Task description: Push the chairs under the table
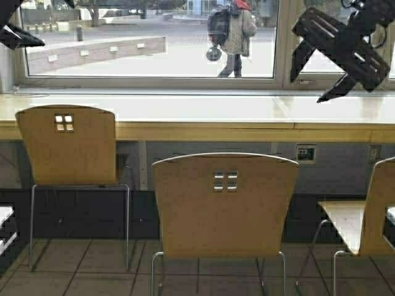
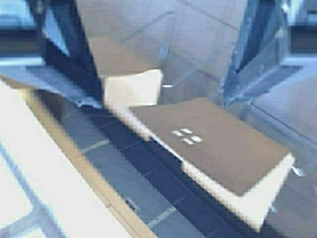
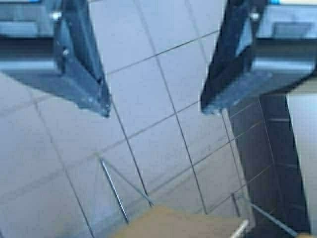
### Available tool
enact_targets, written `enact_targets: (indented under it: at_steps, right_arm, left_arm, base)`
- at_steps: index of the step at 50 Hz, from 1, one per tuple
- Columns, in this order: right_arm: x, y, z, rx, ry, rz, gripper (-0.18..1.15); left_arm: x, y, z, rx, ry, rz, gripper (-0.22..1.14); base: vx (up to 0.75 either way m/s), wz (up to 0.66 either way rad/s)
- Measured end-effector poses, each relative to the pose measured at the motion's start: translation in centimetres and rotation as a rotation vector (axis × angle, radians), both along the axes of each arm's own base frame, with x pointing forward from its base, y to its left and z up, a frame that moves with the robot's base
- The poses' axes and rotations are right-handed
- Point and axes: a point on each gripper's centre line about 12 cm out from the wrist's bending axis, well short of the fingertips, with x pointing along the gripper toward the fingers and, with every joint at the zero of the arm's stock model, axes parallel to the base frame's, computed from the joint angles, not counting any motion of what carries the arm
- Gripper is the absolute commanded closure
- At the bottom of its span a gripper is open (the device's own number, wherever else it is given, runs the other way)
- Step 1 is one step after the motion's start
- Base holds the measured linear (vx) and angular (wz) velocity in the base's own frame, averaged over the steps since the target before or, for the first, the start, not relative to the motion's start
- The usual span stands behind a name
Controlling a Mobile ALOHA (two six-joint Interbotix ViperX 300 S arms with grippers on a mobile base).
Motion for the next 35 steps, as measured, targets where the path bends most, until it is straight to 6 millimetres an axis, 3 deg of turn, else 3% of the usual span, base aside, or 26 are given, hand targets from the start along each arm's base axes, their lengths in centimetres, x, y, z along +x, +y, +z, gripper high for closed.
enact_targets:
  at_steps: [13, 20, 27, 35]
  right_arm:
    - [2.7, 1.1, -2.7, 0.049, 0.103, -0.055, 0.06]
    - [3.2, 2.3, -2.6, 0.081, 0.121, -0.041, 0.06]
    - [3.5, 2.2, -2.7, 0.113, 0.136, -0.074, 0.06]
    - [3.8, 2.7, -4.0, 0.133, 0.18, -0.096, 0.06]
  left_arm:
    - [1.9, 0.0, -4.9, -0.16, 0.233, 0.146, -0.1]
    - [3.2, -0.4, -6.6, -0.174, 0.32, 0.177, -0.1]
    - [4.3, -1.0, -8.4, -0.184, 0.419, 0.191, -0.1]
    - [5.8, -2.0, -10.8, -0.192, 0.524, 0.211, -0.1]
  base:
    - [0.21, -0.09]
    - [0.23, -0.09]
    - [0.19, -0.08]
    - [0.19, -0.04]
